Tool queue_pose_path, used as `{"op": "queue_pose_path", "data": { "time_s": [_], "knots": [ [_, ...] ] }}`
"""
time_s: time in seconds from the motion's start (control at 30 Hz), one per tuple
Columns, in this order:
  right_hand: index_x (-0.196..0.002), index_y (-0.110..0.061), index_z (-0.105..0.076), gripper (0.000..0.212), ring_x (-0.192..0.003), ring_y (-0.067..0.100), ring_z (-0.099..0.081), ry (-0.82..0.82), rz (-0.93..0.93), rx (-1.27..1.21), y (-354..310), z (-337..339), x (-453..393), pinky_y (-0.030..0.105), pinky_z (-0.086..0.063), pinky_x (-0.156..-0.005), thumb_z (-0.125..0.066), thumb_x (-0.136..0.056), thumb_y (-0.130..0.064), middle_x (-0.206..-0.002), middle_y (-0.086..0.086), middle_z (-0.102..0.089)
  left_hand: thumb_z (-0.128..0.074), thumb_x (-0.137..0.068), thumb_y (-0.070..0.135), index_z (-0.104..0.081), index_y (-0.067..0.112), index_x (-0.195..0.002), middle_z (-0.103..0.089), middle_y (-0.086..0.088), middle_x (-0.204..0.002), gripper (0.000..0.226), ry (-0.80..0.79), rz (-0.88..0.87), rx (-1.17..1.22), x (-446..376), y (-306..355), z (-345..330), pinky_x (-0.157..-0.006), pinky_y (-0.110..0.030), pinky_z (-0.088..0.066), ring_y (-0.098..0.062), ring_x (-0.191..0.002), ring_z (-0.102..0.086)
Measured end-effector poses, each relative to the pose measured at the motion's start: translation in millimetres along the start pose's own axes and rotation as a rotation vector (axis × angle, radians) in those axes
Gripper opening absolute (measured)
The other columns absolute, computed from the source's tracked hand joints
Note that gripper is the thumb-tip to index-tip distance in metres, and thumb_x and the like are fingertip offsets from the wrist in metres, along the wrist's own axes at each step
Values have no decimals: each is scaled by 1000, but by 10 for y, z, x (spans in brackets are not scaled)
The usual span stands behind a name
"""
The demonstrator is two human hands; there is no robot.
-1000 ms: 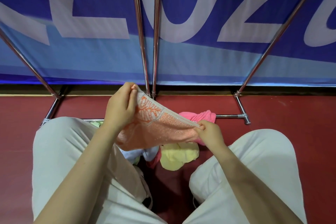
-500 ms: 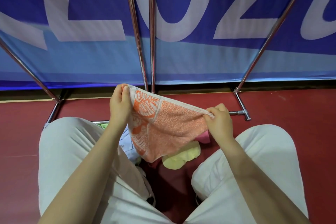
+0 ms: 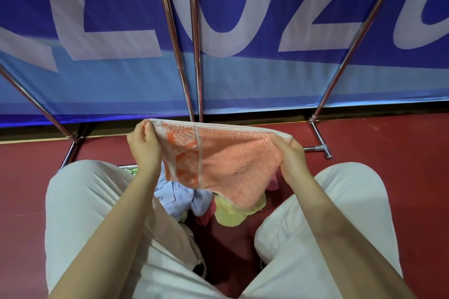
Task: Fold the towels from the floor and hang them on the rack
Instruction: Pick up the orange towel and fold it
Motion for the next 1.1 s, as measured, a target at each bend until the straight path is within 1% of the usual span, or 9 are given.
{"op": "queue_pose_path", "data": {
  "time_s": [0.13, 0.27, 0.5, 0.7, 0.73, 0.83, 0.9, 0.97, 1.1],
  "knots": [
    [-82, -16, -62, 8, -69, 7, -66, -29, 52, 48, -87, -37, 98, 20, -49, -61, -68, -86, -12, -75, -3, -67, -40, -100, 22, -63, 21, -101, -64, -3, -108, 23, -27, 88, 132, 80, -2, -47, -87, -27, -41, -14, -98, -55],
    [-91, -13, -64, 4, -68, 9, -67, 14, 69, -11, -104, -39, 101, 19, -51, -56, -66, -88, -10, -78, 0, -69, -39, -99, 25, -61, 23, -97, -63, 4, -96, 22, -62, 81, 125, 112, 6, -84, -82, -31, -46, -15, -93, -57],
    [-93, -18, -64, 4, -76, 10, -66, 95, 146, -34, -192, 50, 105, 23, -52, -65, -65, -89, -17, -86, -1, -67, -35, -103, 23, -56, 12, -104, -61, -2, -88, 24, -160, -190, -187, 203, 112, -100, -68, -33, -37, -23, -79, -53],
    [-88, -24, -67, 2, -85, 10, -66, 172, 243, 156, -235, 131, 77, 30, -53, -79, -66, -88, -25, -86, -7, -70, -33, -103, 30, -53, 13, -103, -61, -10, -78, 26, -187, -325, -567, 170, 31, -114, -59, -36, -36, -34, -70, -53],
    [-93, -22, -68, 10, -91, 11, -66, 181, 250, 194, -232, 139, 66, 33, -53, -84, -67, -87, -29, -92, -5, -71, -33, -103, 30, -53, 12, -102, -60, -10, -77, 27, -174, -312, -593, 168, 16, -114, -58, -36, -35, -34, -69, -53],
    [-111, -12, -65, 42, -104, 18, -63, 181, 253, 282, -233, 126, 73, 39, -50, -95, -68, -82, -42, -109, 6, -68, -35, -102, 26, -57, 13, -98, -62, -7, -83, 26, -173, -204, -417, 145, -9, -116, -64, -36, -37, -29, -75, -53],
    [-100, -4, -65, 35, -87, 14, -62, 172, 259, 301, -245, 113, 88, 32, -50, -81, -65, -86, -36, -93, 10, -68, -37, -101, 23, -60, 15, -98, -65, -4, -92, 25, -200, -77, -132, 125, -5, -124, -74, -32, -40, -23, -87, -56],
    [-83, -3, -63, 26, -70, 11, -54, 162, 260, 312, -245, 106, 105, 29, -45, -66, -62, -91, -28, -73, 5, -61, -39, -101, 22, -61, 18, -97, -63, 2, -93, 23, -191, 8, 61, 127, 29, -119, -80, -30, -43, -16, -90, -56],
    [-73, 2, -57, 31, -60, 5, -44, 176, 246, 282, -199, 116, 70, 19, -38, -54, -60, -92, -24, -64, 2, -49, -41, -99, 23, -62, 20, -96, -63, 9, -89, 22, -145, -19, 102, 136, 106, -92, -86, -32, -44, -12, -89, -56]
  ]
}}
Point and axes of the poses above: each hand's wrist, its own x-axis away from the middle knuckle, its own z-axis out of the back of the hand, y = z × x, the point moved 3 cm from there along -x, towards the middle knuckle
